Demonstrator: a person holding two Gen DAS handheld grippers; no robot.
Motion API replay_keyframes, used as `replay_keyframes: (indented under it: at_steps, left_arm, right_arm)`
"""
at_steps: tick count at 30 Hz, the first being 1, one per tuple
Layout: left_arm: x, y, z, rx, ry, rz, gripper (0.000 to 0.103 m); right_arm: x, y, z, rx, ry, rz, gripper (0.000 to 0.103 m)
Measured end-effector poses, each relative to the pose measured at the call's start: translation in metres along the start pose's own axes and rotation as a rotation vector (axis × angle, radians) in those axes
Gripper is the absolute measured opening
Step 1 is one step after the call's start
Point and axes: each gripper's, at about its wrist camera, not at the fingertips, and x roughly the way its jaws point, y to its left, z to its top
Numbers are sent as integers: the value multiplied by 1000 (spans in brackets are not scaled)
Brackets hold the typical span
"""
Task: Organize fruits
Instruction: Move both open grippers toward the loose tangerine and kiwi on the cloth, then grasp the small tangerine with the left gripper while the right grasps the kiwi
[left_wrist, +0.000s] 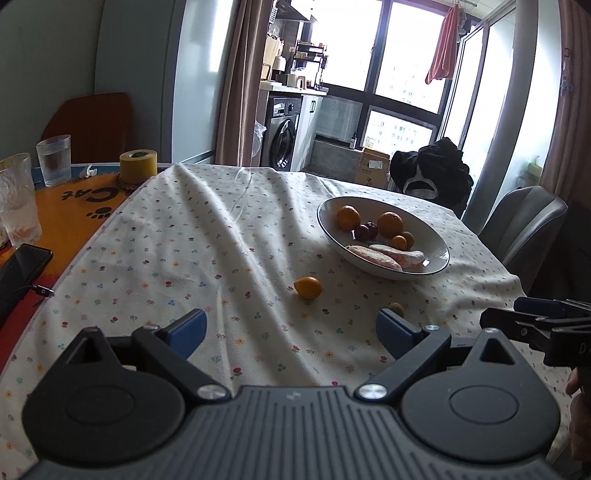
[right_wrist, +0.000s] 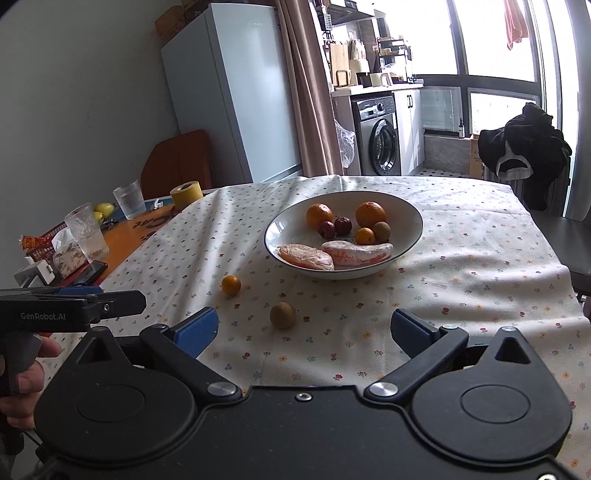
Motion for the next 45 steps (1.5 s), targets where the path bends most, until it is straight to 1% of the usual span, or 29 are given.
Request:
replay_keyframes:
  at_steps: [2,3,6,11,16,21,27,32,36,37,39,41,45]
  left_arm:
    - [4,1,0,3,-1,-3,97]
    - [7,1,0,5,1,-3,97]
    - [15,3,0,3,13,-8,95]
    - [28,3,0,11,20,-8,94]
    - [42,4,0,9,40,-16,85]
    - [57,7,-1,-5,66,-20,72]
    - [71,8,0,-11,88,-28,61]
    - [78,7,1,-15,88,-21,58]
    - [85,5,4,-13,86,-15,54]
    - [86,5,5,-12,83,-15,53]
    - [89,3,8,-4,76,-15,50]
    - [92,0,10,4,74,-19,49]
    - [101,-4,12,4,79,-30,49]
  right_arm:
    - [6,-1,0,2,12,8,93]
    - [9,-1,0,0,19,11,89]
    - [18,0,-1,-5,42,25,81]
    - [33,2,-1,-21,69,42,74]
    - [47,0,-1,-18,103,57,62]
    - [62,-2,-3,-22,136,77,52]
    - [77,-4,-3,-12,163,93,45]
    - [93,-1,1,-15,178,102,41]
    - [102,0,4,-18,181,120,23]
    - [103,0,6,-13,179,125,23]
    - [103,-1,7,-18,172,105,23]
    - [102,-5,9,6,172,121,23]
    - [98,-10,14,10,158,113,23]
